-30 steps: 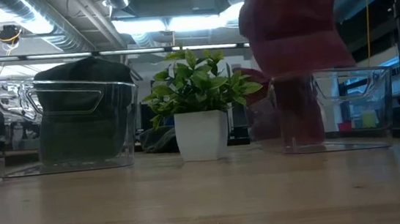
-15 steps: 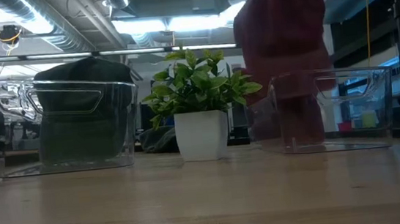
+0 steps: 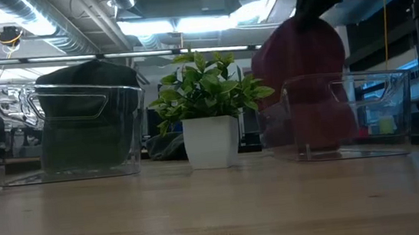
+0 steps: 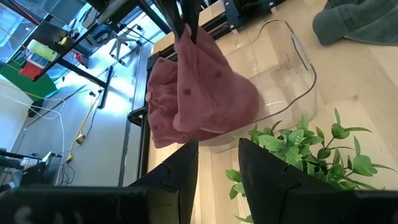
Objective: Pick & Place hat
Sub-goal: Put the red cap into the right transparent bin
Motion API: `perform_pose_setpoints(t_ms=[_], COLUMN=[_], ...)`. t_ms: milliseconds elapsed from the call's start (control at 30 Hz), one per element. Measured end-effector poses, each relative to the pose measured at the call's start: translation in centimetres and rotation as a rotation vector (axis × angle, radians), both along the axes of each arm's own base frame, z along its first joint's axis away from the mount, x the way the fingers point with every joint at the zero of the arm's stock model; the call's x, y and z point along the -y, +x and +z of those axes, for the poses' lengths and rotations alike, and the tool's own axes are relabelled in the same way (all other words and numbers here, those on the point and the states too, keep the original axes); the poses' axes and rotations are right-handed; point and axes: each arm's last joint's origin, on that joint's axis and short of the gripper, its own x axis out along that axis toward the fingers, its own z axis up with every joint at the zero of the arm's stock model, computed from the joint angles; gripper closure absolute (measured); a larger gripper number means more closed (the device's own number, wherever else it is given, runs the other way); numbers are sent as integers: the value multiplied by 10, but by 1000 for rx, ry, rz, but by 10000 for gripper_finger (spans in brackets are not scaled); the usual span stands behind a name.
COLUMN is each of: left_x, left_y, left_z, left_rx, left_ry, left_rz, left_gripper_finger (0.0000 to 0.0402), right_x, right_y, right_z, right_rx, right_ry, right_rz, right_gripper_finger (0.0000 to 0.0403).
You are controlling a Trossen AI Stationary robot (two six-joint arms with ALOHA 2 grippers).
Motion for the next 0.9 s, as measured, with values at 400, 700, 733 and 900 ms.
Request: perform_pose_setpoints(t_ms=[400, 700, 733, 900], left_x=[-5, -15, -16, -23], left_y=[0, 1, 1, 2], left_z=[0, 0, 0, 0], left_rx=[0, 0, 0, 1], left_ry=[0, -1, -1, -2], left_rz=[15, 46, 51, 73], left_gripper_finger=[291, 295, 295, 291], right_x=[1, 2, 2, 3], right_y=[-1, -2, -2, -2], right_z=[-41, -39, -39, -38], right_rx=[-82, -39, -40, -35], right_ry=[-43, -47, -54, -90], right_rz=[-17, -77, -81, -104], right_gripper_finger=[340, 243, 231, 185])
